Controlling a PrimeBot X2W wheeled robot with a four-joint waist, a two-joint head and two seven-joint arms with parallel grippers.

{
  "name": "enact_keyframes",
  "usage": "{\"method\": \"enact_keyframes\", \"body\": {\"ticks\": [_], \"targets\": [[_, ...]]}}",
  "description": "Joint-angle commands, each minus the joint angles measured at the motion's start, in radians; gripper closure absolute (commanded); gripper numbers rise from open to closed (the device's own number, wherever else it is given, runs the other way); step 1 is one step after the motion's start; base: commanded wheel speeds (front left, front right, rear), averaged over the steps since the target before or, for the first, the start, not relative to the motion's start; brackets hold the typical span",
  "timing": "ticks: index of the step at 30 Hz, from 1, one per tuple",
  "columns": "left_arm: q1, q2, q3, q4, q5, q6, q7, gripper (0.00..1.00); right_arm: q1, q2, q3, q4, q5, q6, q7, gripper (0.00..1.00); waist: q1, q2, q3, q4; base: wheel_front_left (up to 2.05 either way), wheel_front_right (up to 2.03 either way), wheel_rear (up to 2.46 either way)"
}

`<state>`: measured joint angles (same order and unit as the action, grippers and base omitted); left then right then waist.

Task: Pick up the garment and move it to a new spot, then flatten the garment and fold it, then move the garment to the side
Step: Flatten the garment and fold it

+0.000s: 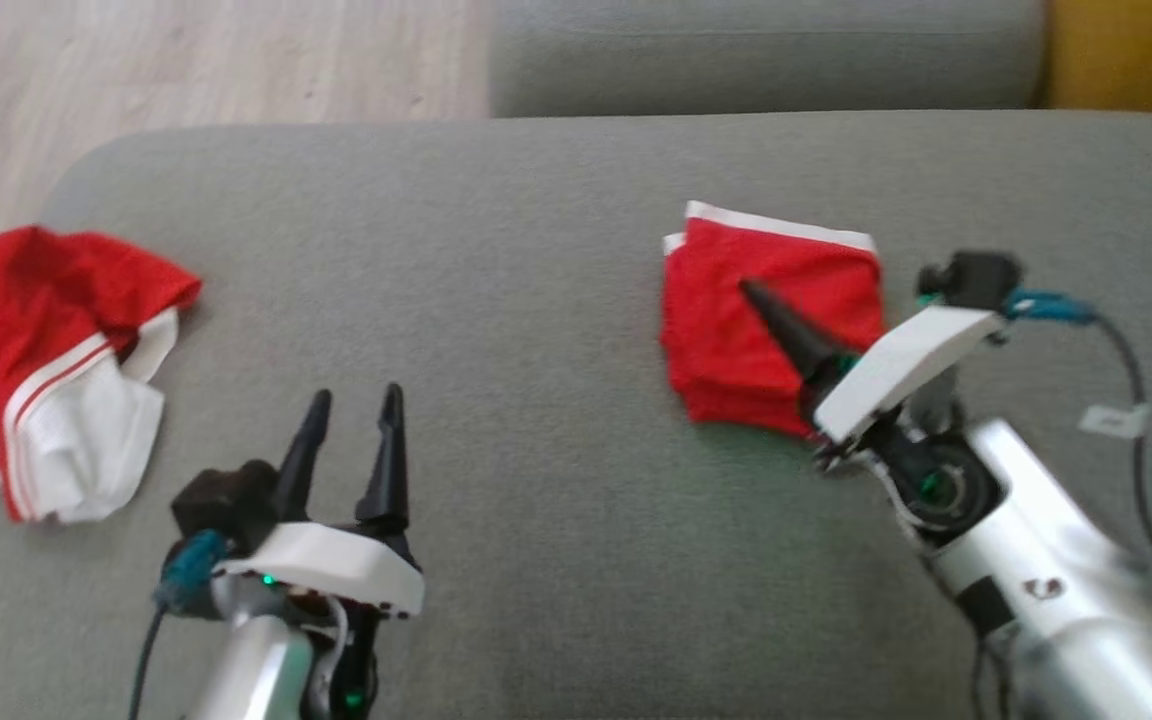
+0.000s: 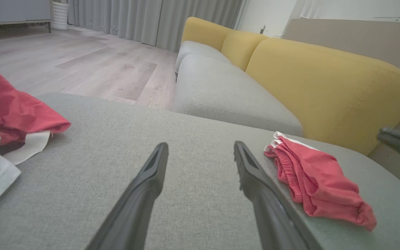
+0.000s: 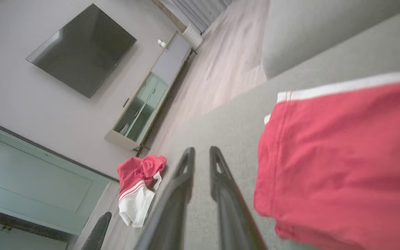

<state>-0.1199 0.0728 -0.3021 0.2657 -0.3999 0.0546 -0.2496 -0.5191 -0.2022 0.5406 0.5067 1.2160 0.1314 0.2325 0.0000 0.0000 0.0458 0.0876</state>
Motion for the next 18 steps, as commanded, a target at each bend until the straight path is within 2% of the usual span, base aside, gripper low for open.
{"method": "enact_keyframes", "body": {"ticks": [1,5,9,13,18], "targets": [[-0.026,0.018,0.050,-0.049,0.013,0.006,-0.012,0.00,-0.010,-0.020,0.001,-0.068,-0.020,-0.001,-0.034,0.00,0.0000,0.0000,-0.017,-0.032,0.00,0.00,0.00],[-0.013,0.029,0.089,-0.079,0.024,0.015,-0.012,0.00,0.002,-0.100,-0.019,-0.168,-0.101,-0.001,-0.143,0.00,0.0000,0.0000,-0.028,-0.075,0.00,0.00,0.00],[-0.002,0.043,0.130,-0.102,0.038,0.022,-0.012,0.00,0.024,-0.172,-0.062,-0.212,-0.228,-0.001,-0.254,0.00,0.0000,0.0000,-0.032,-0.109,0.00,0.00,0.00],[0.007,0.051,0.159,-0.121,0.063,0.026,-0.012,0.00,0.073,-0.201,-0.133,-0.225,-0.372,-0.001,-0.343,0.00,0.0000,0.0000,-0.035,-0.131,0.00,0.00,0.00],[0.026,0.045,0.176,-0.138,0.095,0.021,-0.012,0.00,0.173,-0.180,-0.226,-0.234,-0.554,-0.001,-0.420,0.00,0.0000,0.0000,-0.042,-0.150,0.00,0.00,0.00]]}}
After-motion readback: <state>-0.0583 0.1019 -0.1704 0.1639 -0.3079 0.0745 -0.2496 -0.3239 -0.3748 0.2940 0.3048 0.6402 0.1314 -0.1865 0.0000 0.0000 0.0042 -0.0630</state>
